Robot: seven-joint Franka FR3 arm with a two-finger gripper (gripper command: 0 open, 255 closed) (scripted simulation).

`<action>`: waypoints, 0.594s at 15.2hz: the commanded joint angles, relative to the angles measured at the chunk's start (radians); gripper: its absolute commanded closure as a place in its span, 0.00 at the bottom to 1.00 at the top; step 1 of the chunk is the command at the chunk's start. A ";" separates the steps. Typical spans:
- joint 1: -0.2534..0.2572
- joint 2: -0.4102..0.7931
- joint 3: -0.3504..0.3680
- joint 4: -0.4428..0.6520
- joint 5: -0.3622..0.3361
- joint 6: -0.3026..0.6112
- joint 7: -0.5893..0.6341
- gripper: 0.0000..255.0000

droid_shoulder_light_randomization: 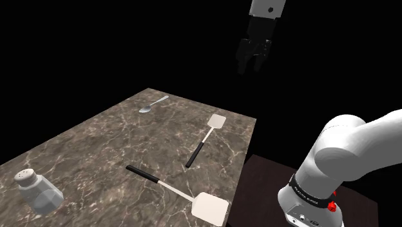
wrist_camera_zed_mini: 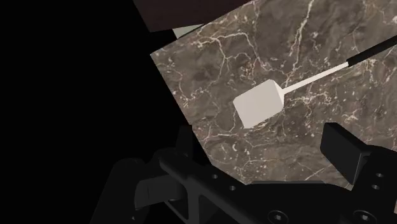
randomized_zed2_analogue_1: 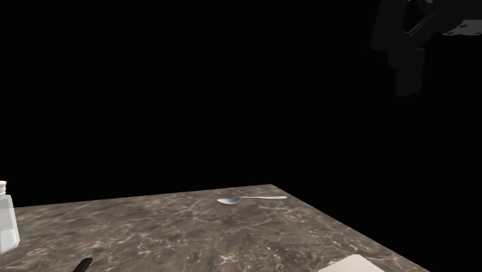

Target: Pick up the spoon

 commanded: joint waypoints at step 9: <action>-0.032 0.188 0.151 0.025 0.113 0.182 0.343 0.00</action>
